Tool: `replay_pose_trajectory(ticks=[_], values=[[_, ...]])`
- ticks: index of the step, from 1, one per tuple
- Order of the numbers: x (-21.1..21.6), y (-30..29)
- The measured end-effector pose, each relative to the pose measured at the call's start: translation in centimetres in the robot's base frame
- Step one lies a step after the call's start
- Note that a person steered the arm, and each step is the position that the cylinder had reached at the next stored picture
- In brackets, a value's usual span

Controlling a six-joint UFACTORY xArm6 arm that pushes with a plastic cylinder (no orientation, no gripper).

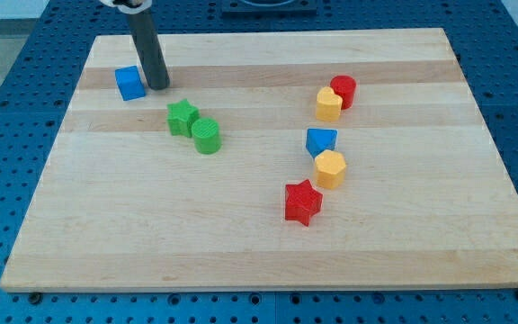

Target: Move the blue cube slightly towards the up

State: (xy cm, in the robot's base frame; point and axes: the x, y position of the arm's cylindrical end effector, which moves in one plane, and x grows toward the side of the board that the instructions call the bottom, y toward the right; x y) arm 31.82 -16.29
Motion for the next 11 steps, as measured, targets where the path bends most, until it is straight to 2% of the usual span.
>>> replay_pose_trajectory(ticks=[1, 3, 5, 7, 8, 10, 11], values=[[3.3, 0.8], [3.5, -5.9], [-1.9, -5.9], [-0.8, -5.8], [3.4, 0.0], [4.8, 14.5], [6.5, 16.0]])
